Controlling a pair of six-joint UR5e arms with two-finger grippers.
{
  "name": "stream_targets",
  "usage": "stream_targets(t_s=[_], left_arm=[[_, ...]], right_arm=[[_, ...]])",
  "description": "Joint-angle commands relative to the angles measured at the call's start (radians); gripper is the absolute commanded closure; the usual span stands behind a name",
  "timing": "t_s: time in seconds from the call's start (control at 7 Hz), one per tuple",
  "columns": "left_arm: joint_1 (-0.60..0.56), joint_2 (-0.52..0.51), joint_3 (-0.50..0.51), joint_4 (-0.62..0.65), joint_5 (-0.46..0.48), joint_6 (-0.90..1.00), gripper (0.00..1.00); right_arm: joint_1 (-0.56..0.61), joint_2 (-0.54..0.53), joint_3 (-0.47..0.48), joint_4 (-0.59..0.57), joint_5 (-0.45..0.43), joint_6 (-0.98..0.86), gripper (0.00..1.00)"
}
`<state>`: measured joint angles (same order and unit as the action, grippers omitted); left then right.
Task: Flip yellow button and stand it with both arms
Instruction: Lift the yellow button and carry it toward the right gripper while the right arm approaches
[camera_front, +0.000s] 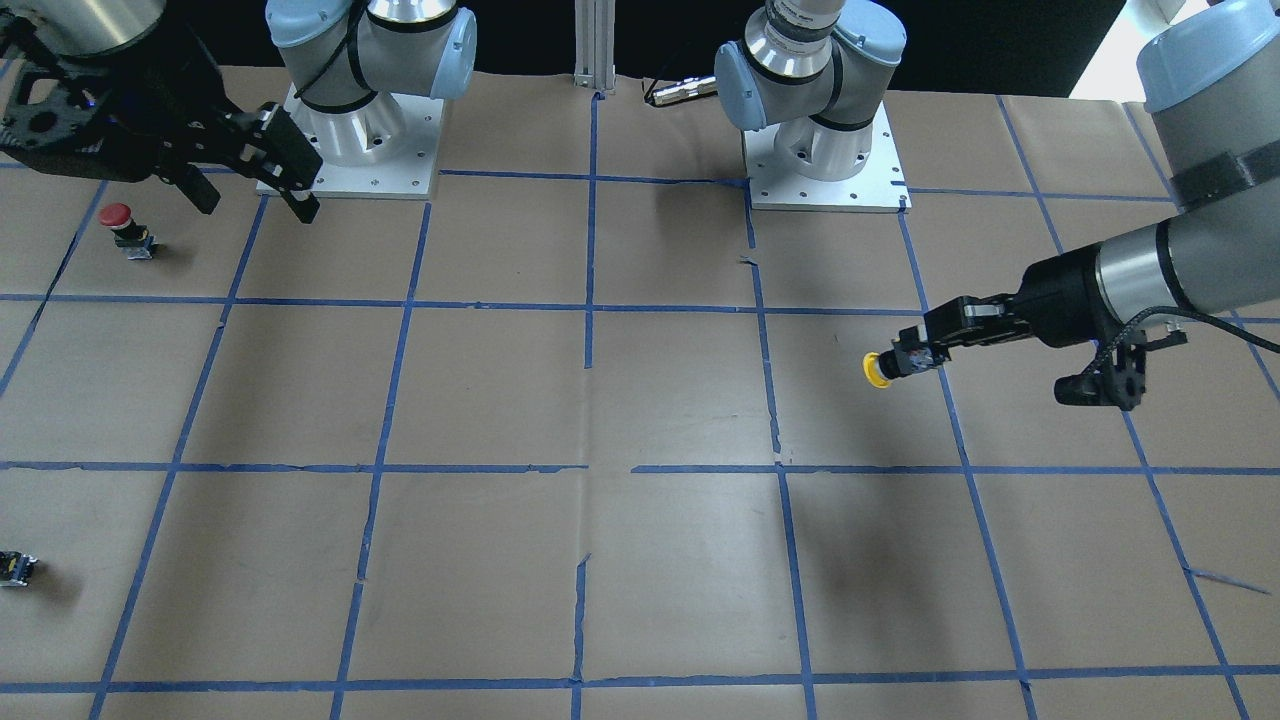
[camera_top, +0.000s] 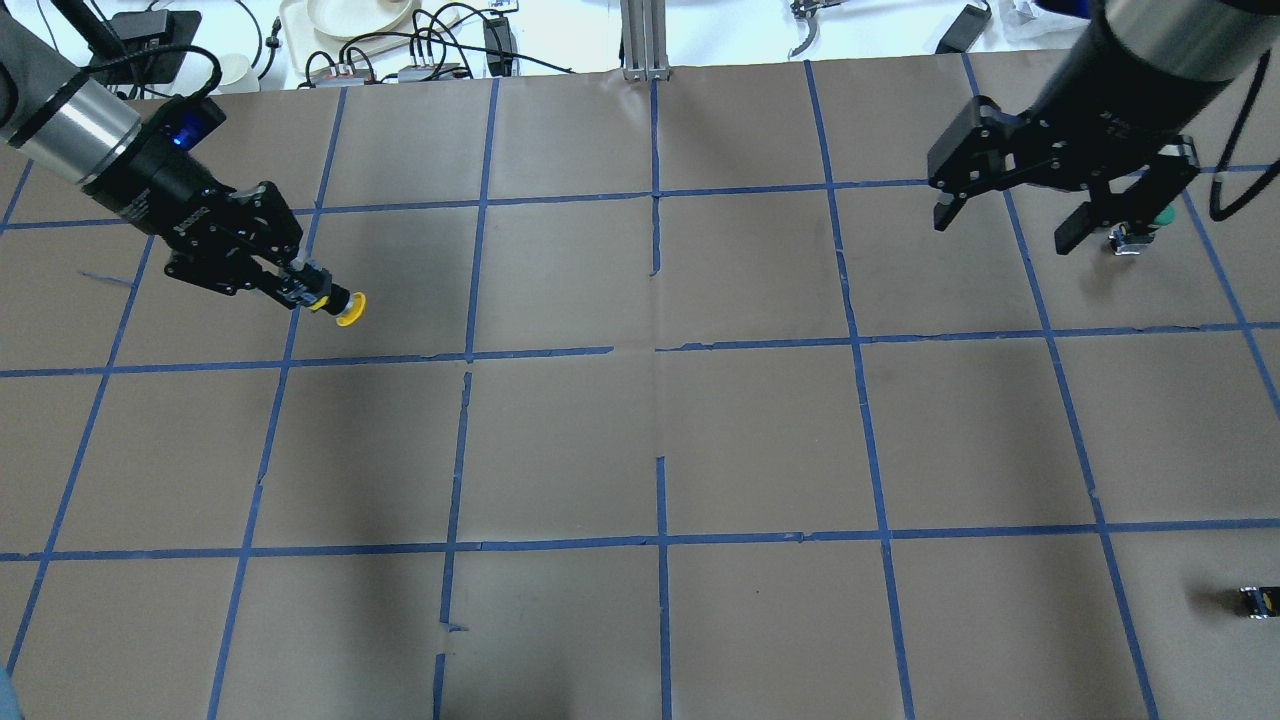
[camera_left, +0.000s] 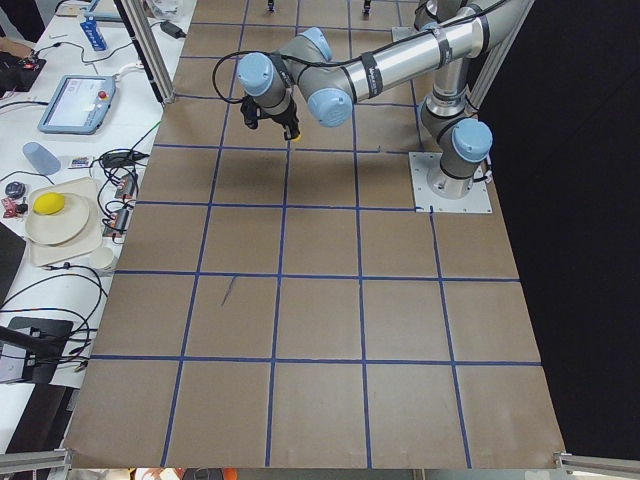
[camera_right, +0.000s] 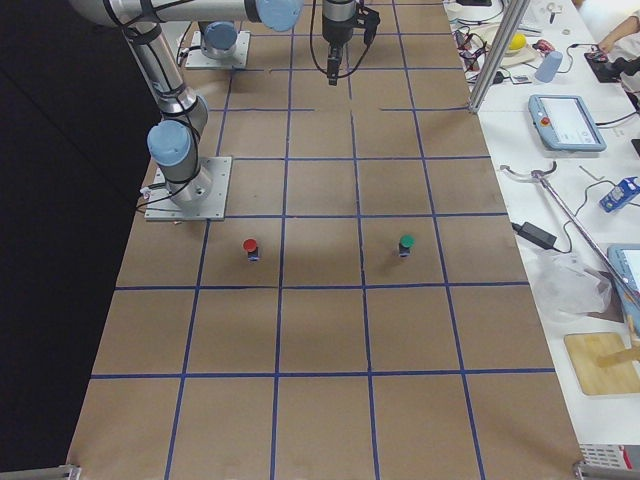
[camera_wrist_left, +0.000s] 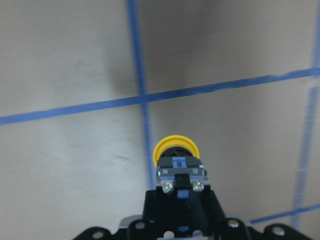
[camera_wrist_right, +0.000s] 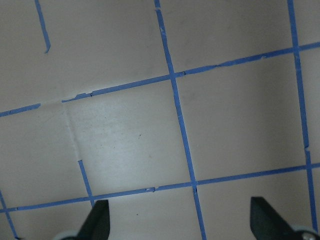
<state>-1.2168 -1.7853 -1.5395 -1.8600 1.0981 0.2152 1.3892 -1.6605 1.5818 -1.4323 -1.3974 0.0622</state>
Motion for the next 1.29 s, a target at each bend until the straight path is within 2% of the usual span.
stream_targets(t_s=[0.0,0.14,0.43,0.57,0.71,0.86,1.14], left_arm=[[-0.113,0.0,-0.005,-0.118,-0.378,-0.204,1.0],[-0.16,-0.006,-0.033,-0.119,-0.538,-0.256,1.0],[-0.24,-0.005,-0.146,-0.119,-0.853,-0.289,1.0],[-0.271,-0.002,-0.184,-0.114,-0.942,-0.287,1.0],[-0.305,0.0,-0.203,-0.117,-1.012,-0.289,1.0],[-0.329,0.001,-0.223,-0.122,-1.099,-0.292,1.0],[-0.368,0.007,-0.266,-0.12,-1.205,-0.309,1.0]], right_arm=[[-0.186,-0.008,0.004,0.164,0.191,-0.03,0.0],[-0.247,-0.008,0.004,0.273,0.289,-0.03,0.0],[-0.28,-0.007,0.009,0.392,0.584,-0.028,0.0],[-0.28,-0.005,0.018,0.429,0.736,-0.025,0.0],[-0.266,-0.011,0.041,0.434,0.829,-0.019,0.0],[-0.247,-0.013,0.07,0.432,0.874,-0.018,0.0],[-0.187,0.008,0.148,0.429,0.986,-0.007,0.0]])
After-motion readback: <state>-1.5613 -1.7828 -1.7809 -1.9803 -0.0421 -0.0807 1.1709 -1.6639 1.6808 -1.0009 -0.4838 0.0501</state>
